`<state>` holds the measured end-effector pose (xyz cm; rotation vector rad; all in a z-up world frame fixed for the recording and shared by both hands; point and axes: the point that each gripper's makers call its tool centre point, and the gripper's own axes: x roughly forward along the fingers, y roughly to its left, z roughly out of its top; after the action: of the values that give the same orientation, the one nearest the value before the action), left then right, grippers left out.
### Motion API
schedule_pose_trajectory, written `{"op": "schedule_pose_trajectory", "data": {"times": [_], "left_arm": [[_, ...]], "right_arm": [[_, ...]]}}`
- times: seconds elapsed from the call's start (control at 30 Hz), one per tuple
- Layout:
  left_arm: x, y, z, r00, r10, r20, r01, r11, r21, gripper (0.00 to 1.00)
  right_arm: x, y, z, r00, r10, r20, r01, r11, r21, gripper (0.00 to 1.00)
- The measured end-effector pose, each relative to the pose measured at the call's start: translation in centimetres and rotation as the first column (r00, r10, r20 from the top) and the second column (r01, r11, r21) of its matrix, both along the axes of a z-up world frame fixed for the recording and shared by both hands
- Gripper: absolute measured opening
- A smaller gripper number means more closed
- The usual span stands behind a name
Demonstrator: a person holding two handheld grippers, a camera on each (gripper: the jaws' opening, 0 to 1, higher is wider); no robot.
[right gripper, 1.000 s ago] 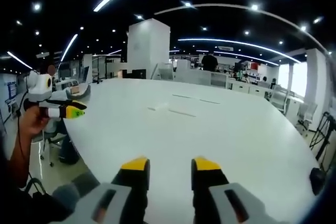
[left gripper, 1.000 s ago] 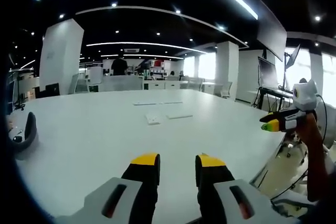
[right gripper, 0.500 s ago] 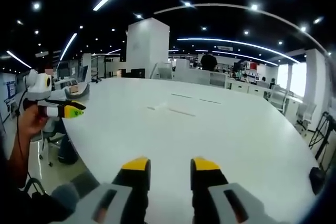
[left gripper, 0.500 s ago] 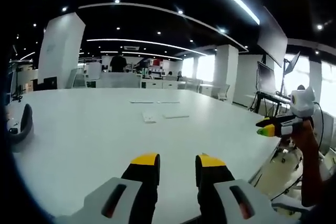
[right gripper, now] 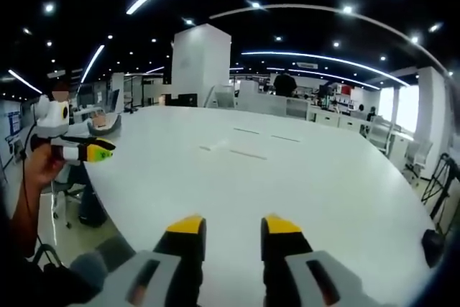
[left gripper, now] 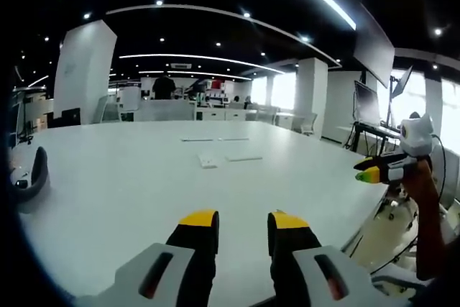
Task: Locate the socket holder cover, grip the socket holder cover, clip it into the socket holder slot.
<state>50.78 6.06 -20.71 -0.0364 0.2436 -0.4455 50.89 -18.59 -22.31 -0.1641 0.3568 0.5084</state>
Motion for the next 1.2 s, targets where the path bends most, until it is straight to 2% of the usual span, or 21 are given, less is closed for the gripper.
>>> {"op": "schedule_pose_trajectory", "data": {"times": [0.3,0.53,0.7,0.83,1.0,1.2], "left_arm": [[-0.8,-0.7,-0.2,1.000,0.006,0.007,-0.006,1.000,0.011,0.28],[0.0,-0.3,0.0,1.000,0.004,0.003,-0.005,1.000,0.012,0.28],[-0.4,-0.7,-0.1,1.000,0.002,0.003,-0.002,1.000,0.014,0.28],[0.6,0.3,0.4,1.000,0.003,0.002,-0.003,1.000,0.019,0.28],[0.9,0.7,0.7,1.000,0.000,0.009,0.000,1.000,0.023,0.27],[0.3,0.4,0.1,1.000,-0.002,-0.002,0.002,1.000,0.020,0.28]], "right_arm": [[0.0,0.1,-0.3,1.000,-0.001,-0.007,0.001,1.000,0.005,0.32],[0.0,0.1,-0.2,1.000,-0.003,-0.003,0.003,1.000,0.009,0.32],[0.1,0.0,-0.1,1.000,-0.008,-0.001,0.008,1.000,0.006,0.32],[0.0,-0.1,-0.1,1.000,-0.007,0.001,0.007,1.000,0.005,0.32],[0.0,0.1,0.0,1.000,-0.002,-0.001,0.002,1.000,0.007,0.32],[0.0,0.3,0.0,1.000,0.000,-0.004,0.000,1.000,0.006,0.32]]}}
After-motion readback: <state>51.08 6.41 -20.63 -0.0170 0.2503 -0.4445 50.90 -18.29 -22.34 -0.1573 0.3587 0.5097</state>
